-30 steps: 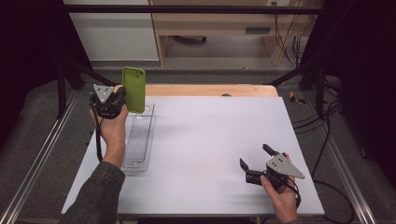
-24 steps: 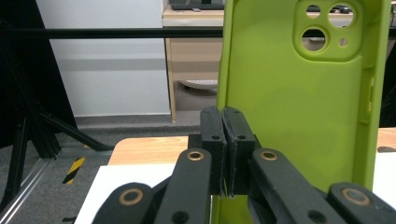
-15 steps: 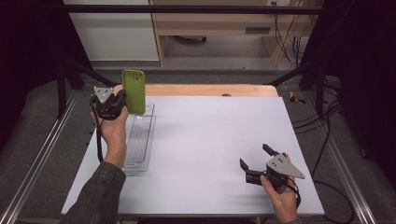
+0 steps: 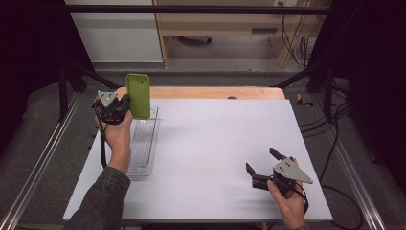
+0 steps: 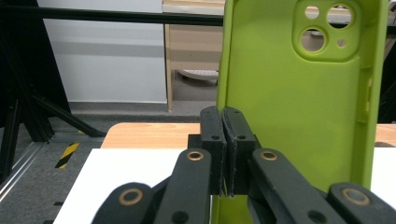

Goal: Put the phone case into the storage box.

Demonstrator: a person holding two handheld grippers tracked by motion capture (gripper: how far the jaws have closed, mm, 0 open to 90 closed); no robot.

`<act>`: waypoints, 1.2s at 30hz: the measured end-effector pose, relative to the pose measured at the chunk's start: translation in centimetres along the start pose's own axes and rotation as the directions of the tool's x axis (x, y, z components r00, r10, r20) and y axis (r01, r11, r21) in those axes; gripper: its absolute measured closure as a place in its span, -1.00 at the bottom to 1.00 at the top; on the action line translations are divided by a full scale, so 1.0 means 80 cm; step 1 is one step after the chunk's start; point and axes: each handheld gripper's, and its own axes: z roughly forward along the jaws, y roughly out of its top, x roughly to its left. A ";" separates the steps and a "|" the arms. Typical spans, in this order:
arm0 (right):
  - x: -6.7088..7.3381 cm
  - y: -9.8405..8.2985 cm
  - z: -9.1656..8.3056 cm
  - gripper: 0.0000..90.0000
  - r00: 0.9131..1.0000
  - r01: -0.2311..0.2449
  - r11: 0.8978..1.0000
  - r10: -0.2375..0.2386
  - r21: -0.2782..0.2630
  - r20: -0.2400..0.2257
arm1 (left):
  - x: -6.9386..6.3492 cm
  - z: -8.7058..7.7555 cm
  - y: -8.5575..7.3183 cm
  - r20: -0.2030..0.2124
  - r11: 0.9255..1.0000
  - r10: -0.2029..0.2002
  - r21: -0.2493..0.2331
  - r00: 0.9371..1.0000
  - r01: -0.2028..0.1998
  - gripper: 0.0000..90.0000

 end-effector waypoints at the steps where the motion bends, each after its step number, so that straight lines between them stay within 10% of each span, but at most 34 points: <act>1: 0.000 0.000 0.000 -0.93 1.000 0.000 1.000 0.000 0.000 0.000 | 0.000 0.000 0.000 -0.003 1.000 0.000 0.004 1.000 0.000 0.94; 36: -0.003 -0.001 0.000 -0.93 1.000 0.003 1.000 -0.003 -0.001 -0.007 | -0.004 0.025 -0.025 -0.024 0.998 -0.008 0.066 1.000 0.009 0.94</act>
